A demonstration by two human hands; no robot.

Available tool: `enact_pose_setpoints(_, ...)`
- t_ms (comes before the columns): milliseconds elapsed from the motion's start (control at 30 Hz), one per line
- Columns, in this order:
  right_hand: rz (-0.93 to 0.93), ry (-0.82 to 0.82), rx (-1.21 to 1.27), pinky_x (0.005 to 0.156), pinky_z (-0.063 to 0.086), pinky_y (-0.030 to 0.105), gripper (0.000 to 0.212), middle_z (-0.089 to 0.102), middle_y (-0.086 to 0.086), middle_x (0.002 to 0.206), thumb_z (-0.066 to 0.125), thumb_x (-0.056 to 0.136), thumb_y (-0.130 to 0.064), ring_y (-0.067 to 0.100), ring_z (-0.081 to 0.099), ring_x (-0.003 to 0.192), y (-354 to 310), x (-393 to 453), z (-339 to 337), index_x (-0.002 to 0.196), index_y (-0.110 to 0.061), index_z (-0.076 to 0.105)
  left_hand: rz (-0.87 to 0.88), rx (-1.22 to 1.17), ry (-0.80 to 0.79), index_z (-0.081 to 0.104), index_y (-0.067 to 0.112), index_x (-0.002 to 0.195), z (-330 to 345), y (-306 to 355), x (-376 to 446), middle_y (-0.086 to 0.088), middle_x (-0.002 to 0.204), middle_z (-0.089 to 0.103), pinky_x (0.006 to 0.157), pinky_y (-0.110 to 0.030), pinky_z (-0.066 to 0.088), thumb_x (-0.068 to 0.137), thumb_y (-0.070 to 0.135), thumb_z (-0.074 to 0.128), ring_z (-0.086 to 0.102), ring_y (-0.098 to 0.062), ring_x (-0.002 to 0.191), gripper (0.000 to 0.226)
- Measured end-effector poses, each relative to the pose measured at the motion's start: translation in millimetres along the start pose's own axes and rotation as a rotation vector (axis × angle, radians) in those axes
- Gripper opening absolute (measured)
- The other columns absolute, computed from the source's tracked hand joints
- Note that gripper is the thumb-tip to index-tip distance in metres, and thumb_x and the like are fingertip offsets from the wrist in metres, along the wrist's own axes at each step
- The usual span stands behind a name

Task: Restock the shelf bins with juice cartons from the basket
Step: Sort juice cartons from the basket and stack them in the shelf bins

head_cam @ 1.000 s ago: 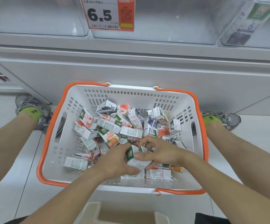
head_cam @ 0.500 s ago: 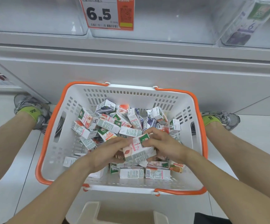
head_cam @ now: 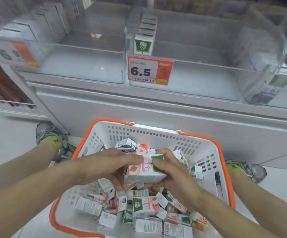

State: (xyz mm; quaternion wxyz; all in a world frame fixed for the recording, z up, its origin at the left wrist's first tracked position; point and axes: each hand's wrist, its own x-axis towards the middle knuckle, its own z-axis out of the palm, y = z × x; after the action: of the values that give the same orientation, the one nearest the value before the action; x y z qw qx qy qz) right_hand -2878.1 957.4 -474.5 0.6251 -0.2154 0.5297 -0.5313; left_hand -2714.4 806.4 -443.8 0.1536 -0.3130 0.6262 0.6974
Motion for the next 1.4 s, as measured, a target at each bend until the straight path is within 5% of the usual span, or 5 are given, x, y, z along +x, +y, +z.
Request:
enact_pose_setpoints(433, -0.442, -0.073, -0.212, 0.080, 0.057, 0.039, 0.057, 0.071, 0.017, 0.108, 0.084, 0.068, -0.023, 0.036, 0.068, 0.097, -129.6, 79.0, 111.8, 0.118, -0.016, 0.058, 0.578, 0.266, 0.527, 0.071, 0.023, 0.105, -123.1, 76.3, -92.8, 0.007, 0.095, 0.076, 0.077, -0.016, 0.052, 0.066, 0.074, 0.059, 0.071, -0.008, 0.090, 0.066)
enact_pose_setpoints(700, -0.819, 0.038, -0.242, 0.085, 0.058, 0.041, 0.061, 0.075, 0.007, 0.096, 0.087, 0.059, -0.022, 0.027, 0.070, 0.095, -211.5, 148.0, 180.1, 0.112, -0.020, 0.058, 0.828, 0.381, 1.531, 0.068, 0.021, 0.098, -210.3, 58.0, -92.7, 0.010, 0.095, 0.061, 0.073, -0.001, 0.034, 0.089, 0.021, 0.067, 0.054, -0.004, 0.090, 0.009)
enact_pose_setpoints(900, -0.656, 0.225, -0.312, 0.080, 0.058, 0.041, 0.070, 0.075, 0.009, 0.103, 0.095, 0.053, -0.018, 0.029, 0.072, 0.089, -253.5, 257.9, 198.9, 0.113, -0.017, 0.059, 0.722, 0.671, 1.492, 0.061, 0.025, 0.110, -236.3, 28.7, -73.3, 0.007, 0.112, 0.057, 0.097, -0.043, 0.038, 0.083, 0.043, 0.056, 0.053, -0.022, 0.112, 0.032)
enact_pose_setpoints(1200, -0.568, 0.296, -1.219, 0.077, 0.043, 0.017, 0.074, 0.052, -0.001, 0.136, 0.086, 0.068, -0.006, 0.014, 0.051, 0.116, -289.4, 377.1, 219.9, 0.131, -0.024, 0.051, 0.781, 0.598, 1.592, 0.062, 0.038, 0.102, -240.3, 24.5, -64.1, 0.021, 0.112, 0.060, 0.106, -0.041, 0.028, 0.085, 0.046, 0.055, 0.048, -0.009, 0.126, 0.020)
enact_pose_setpoints(1400, -0.598, 0.422, -1.022, 0.091, 0.036, 0.021, 0.113, 0.040, 0.009, 0.148, 0.092, 0.061, -0.008, 0.022, 0.047, 0.129, -274.9, 397.9, 222.3, 0.151, -0.020, 0.025, 0.808, 0.519, 1.638, 0.061, 0.040, 0.092, -240.7, 30.4, -59.4, 0.025, 0.100, 0.059, 0.105, -0.042, 0.029, 0.086, 0.043, 0.057, 0.049, -0.006, 0.122, 0.008)
